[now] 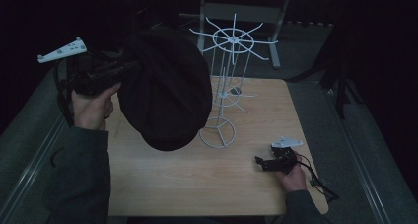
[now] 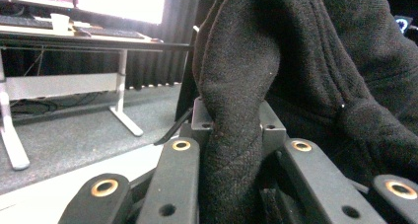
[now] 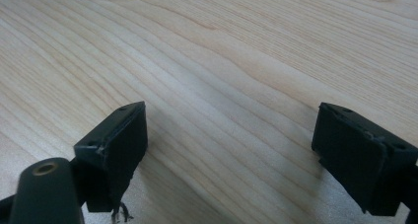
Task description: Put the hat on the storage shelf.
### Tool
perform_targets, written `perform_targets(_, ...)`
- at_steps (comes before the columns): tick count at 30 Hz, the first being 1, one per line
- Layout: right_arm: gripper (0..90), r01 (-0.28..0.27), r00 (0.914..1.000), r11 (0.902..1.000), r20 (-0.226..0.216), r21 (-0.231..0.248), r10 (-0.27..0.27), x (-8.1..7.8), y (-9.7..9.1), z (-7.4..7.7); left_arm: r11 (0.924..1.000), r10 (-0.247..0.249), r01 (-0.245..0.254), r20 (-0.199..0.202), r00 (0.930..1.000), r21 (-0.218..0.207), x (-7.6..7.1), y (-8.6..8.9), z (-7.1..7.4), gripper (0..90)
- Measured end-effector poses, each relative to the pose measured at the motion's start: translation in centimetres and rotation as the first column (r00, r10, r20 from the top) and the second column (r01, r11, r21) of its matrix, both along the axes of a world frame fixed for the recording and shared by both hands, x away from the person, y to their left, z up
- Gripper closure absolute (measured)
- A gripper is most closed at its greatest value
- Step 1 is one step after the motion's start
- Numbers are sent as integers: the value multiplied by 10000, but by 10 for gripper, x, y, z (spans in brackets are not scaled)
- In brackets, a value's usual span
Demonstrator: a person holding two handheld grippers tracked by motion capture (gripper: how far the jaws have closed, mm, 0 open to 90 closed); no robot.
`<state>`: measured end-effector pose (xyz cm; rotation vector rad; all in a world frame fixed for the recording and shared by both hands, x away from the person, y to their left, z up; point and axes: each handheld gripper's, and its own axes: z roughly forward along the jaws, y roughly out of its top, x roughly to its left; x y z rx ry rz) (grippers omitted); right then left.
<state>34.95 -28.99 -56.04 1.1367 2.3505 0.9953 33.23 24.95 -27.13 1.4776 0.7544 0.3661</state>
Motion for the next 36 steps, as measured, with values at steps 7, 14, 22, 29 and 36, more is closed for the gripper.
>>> perform_targets(7,136,6,10000,10000,0,16,-6,0,0,0,9999,-70,70,55,10000,-79,4,-5,5,776)
perform_targets(14,136,-1,10000,10000,-4,2,1,0,0,0,10000,-79,79,-17,10000,-31,12,-13,7,776)
perform_targets(22,136,12,10000,10000,-4,12,-12,0,0,0,9993,-239,230,-309,9992,-281,28,-25,2,776)
perform_targets(29,136,10,10000,10000,-7,13,-10,0,0,0,9998,-201,197,-456,9988,-89,38,-44,3,775)
perform_targets(36,136,-11,10000,10000,16,6,11,0,0,0,9996,7,13,-738,9973,274,47,-60,-1,775)
